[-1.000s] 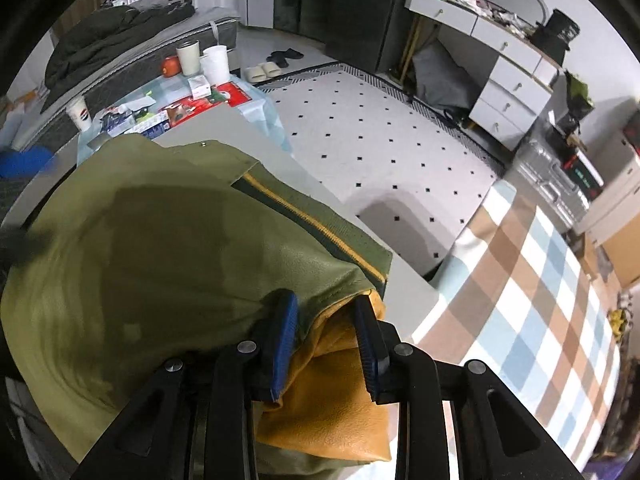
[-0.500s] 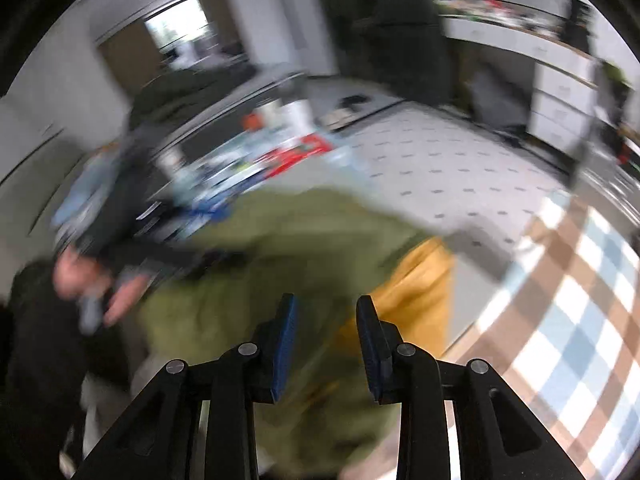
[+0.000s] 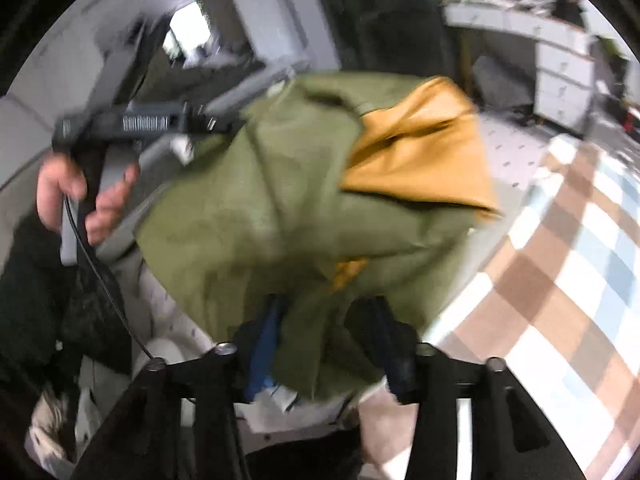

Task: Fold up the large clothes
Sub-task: 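Open both tools and pull them back from the bundle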

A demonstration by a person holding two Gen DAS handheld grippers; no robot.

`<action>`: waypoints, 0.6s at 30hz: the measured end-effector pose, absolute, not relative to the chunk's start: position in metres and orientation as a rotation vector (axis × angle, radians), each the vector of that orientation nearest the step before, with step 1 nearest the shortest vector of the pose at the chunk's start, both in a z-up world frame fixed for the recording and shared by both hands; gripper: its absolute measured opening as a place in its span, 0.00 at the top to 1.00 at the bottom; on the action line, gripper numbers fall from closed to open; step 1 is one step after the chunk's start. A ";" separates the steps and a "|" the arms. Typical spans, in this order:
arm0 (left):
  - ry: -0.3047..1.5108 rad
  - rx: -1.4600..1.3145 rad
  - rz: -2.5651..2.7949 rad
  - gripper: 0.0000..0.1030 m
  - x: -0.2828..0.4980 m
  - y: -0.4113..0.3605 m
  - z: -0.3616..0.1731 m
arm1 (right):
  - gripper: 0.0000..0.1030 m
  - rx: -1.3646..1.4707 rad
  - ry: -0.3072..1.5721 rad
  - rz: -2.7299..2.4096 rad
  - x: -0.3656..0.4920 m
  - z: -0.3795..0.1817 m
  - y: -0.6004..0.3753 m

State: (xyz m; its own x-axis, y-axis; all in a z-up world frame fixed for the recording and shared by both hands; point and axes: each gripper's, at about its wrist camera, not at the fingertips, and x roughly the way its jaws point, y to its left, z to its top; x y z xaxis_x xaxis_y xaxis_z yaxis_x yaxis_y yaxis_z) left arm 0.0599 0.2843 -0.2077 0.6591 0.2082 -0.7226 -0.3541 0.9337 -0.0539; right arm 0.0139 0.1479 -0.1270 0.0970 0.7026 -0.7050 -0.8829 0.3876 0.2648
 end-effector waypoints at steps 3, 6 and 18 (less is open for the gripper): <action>0.595 -0.192 0.382 0.14 0.010 0.224 -0.178 | 0.35 -0.212 0.667 1.153 -0.019 -0.091 0.106; 0.519 -0.128 0.402 0.10 -0.024 0.153 -0.166 | 0.17 -0.119 0.473 1.130 -0.057 -0.059 0.062; 0.285 -0.122 0.426 0.01 -0.134 0.037 -0.137 | 0.00 0.069 0.023 1.057 -0.190 0.015 -0.076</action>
State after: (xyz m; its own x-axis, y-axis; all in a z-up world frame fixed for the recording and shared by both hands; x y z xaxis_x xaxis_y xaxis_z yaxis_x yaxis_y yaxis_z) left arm -0.1342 0.0369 -0.1375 0.8717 0.3895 -0.2974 -0.4236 0.9040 -0.0576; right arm -0.1899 -0.0760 0.0146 0.4915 0.8708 0.0143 -0.8694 0.4896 0.0676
